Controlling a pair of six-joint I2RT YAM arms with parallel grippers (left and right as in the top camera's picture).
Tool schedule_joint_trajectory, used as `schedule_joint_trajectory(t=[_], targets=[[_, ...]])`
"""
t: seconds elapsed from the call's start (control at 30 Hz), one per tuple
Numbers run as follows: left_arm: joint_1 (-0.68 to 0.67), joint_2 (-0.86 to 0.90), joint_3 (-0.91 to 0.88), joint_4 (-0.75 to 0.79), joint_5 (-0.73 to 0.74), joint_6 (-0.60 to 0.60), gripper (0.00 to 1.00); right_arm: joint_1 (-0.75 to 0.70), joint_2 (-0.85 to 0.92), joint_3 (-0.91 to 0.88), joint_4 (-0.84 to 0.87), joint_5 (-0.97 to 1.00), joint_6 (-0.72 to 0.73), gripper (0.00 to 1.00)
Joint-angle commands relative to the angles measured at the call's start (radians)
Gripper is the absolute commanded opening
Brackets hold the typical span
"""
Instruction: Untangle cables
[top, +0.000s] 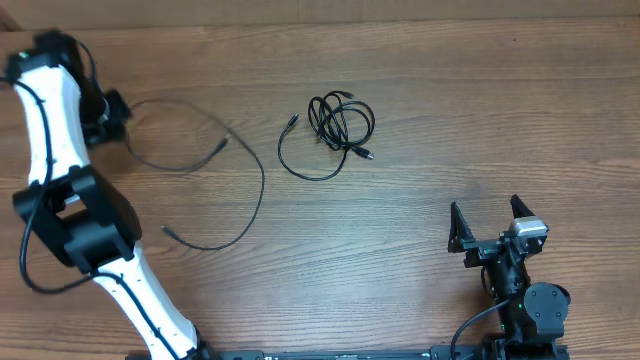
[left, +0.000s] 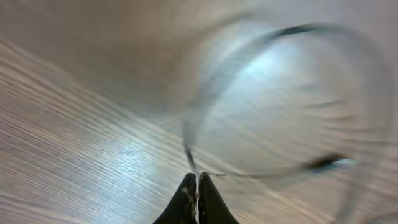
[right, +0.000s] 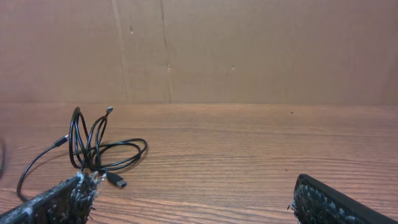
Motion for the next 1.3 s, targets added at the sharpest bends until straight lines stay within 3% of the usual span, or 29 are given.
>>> schedule_joint_trajectory(t=[0.0,0.13,0.33,0.4,0.5,0.57,0.6,0.7,0.77,0.93,1.0,1.17,1.27], targets=[[-0.053,-0.169,0.109,0.008,0.08,-0.023,0.04,-0.002,-0.001,-0.01,0.005,0.005,-0.005,1.0],[-0.114,-0.267,0.117,0.064,0.053,-0.034,0.04,-0.002,-0.001,-0.01,0.005,0.005,-0.005,1.0],[-0.172,-0.264,0.106,0.04,-0.122,-0.041,0.06,-0.002,-0.001,-0.01,0.005,0.005,-0.005,1.0],[-0.172,-0.232,0.089,0.012,-0.159,-0.043,0.42,-0.002,-0.001,-0.01,0.005,0.005,-0.005,1.0],[-0.157,-0.171,0.052,-0.022,-0.192,-0.049,0.59,-0.002,-0.001,-0.01,0.005,0.005,-0.005,1.0],[-0.139,-0.122,0.03,-0.033,-0.202,-0.048,0.77,-0.002,-0.001,-0.01,0.005,0.005,-0.005,1.0],[-0.13,-0.101,0.023,-0.035,-0.201,-0.048,0.79,-0.002,-0.001,-0.01,0.005,0.005,-0.005,1.0],[-0.101,-0.019,0.004,-0.034,-0.201,-0.034,0.77,-0.002,-0.001,-0.01,0.005,0.005,-0.005,1.0],[-0.087,0.034,0.001,-0.03,-0.201,0.001,0.69,-0.002,-0.001,-0.01,0.005,0.005,-0.005,1.0],[-0.05,0.15,0.001,0.036,-0.202,0.053,0.63,-0.002,-0.001,-0.01,0.005,0.005,-0.005,1.0],[-0.042,0.167,0.001,0.07,-0.196,0.07,0.56,-0.002,-0.001,-0.01,0.005,0.005,-0.005,1.0],[-0.033,0.202,0.001,0.194,-0.169,0.192,0.59,-0.002,-0.002,-0.01,0.005,0.005,-0.005,1.0],[-0.033,0.223,0.0,0.256,-0.077,0.267,0.59,-0.002,-0.001,-0.01,0.005,0.005,-0.005,1.0]])
